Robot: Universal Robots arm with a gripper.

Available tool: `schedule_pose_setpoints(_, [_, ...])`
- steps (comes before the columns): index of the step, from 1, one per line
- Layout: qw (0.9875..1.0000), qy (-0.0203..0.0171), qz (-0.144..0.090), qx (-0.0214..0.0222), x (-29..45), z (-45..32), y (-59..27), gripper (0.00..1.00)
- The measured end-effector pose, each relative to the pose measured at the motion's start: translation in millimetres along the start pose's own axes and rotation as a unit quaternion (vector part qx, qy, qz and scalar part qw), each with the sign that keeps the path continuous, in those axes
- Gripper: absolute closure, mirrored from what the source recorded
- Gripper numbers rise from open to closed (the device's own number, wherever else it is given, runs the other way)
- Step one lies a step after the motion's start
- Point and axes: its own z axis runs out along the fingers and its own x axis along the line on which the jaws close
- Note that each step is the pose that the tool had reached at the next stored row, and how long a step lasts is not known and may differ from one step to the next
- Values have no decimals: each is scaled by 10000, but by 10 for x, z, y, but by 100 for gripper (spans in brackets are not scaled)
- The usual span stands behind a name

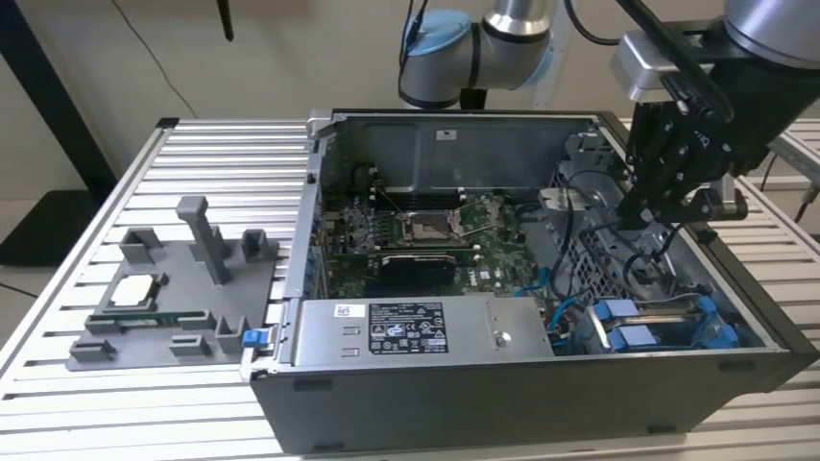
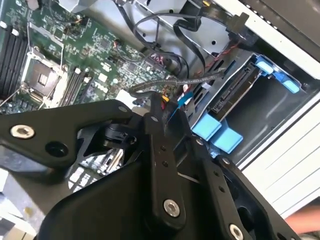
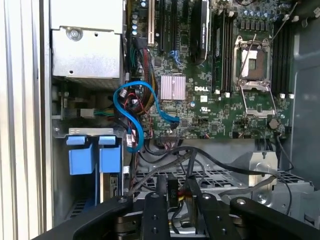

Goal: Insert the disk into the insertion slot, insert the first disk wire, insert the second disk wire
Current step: 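Insert the disk into the insertion slot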

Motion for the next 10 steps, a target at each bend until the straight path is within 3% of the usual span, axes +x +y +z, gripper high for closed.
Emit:
schedule_pose_setpoints(2, [10000,-64,-2,7,0,0,1,100])
schedule_pose_setpoints(3, [10000,-75,-2,9,0,-1,0,100])
schedule_pose_setpoints(10, [10000,-57,-2,10,43,2,-57,100])
